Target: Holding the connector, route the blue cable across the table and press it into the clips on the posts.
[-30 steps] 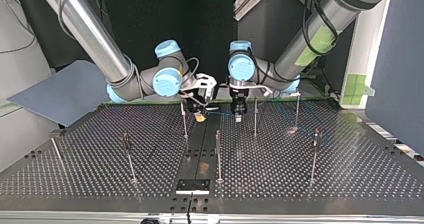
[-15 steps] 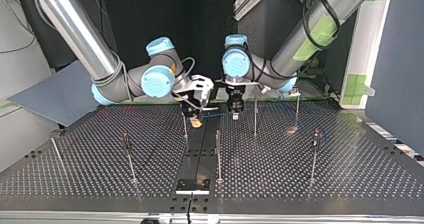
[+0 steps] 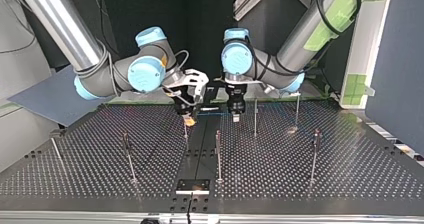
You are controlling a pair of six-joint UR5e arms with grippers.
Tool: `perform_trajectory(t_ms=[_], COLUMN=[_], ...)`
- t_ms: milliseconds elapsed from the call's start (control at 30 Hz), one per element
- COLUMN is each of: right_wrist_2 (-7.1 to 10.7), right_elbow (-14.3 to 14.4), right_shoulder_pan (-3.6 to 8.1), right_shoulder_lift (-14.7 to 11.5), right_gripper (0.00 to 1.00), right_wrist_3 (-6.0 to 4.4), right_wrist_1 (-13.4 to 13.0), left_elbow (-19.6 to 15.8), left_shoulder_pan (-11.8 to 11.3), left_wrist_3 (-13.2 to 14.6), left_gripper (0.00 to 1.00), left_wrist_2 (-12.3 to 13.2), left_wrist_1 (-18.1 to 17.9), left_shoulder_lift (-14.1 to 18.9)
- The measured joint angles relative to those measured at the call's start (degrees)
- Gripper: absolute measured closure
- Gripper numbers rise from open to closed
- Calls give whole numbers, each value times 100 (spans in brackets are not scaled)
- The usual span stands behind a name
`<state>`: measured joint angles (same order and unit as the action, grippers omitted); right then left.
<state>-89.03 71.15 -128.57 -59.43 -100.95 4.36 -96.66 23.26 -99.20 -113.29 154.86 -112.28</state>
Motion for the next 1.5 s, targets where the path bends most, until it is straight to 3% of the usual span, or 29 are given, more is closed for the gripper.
perform_trajectory(t_ms=[300,567,900,1167,1500], right_wrist_2=[8,54,261,338,573], right_elbow=[173,180,180,57,-46], right_shoulder_pan=[32,37,41,75,155], right_shoulder_lift=[-465,-786,-836,-837,-837], right_gripper=[100,100,100,100,100], right_wrist_3=[-50,-11,3,-33,-69], right_wrist_1=[22,14,-8,-19,-43], left_elbow=[0,0,0,0,18], left_shoulder_pan=[83,100,130,88,-223], left_wrist_3=[16,20,25,4,29], left_gripper=[99,99,99,99,99], left_wrist_2=[3,-12,-9,10,249], left_wrist_1=[177,282,329,155,-2], left_shoulder_lift=[433,800,1282,1309,1305])
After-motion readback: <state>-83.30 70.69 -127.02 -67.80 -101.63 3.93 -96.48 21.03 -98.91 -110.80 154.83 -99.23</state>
